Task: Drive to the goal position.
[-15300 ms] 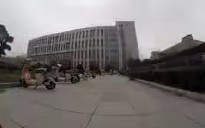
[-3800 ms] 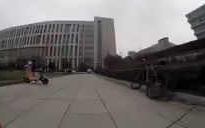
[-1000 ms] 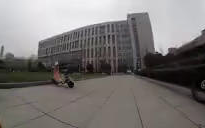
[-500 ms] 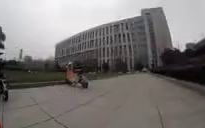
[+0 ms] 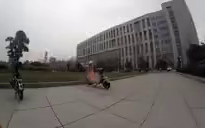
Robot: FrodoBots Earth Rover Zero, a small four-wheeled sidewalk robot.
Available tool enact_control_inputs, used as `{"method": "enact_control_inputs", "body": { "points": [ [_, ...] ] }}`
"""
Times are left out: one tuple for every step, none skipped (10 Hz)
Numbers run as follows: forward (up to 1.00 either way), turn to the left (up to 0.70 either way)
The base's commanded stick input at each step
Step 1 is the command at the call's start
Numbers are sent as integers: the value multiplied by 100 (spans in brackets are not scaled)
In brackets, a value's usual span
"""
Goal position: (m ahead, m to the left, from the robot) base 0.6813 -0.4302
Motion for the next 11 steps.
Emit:
{"method": "enact_control_inputs", "body": {
  "points": [
    [70,-36],
    [70,-36],
    [70,-36],
    [70,-36],
    [70,-36],
    [70,-36],
    [70,-36],
    [70,-36],
    [70,-32],
    [70,-28],
    [70,-25]
  ]
}}
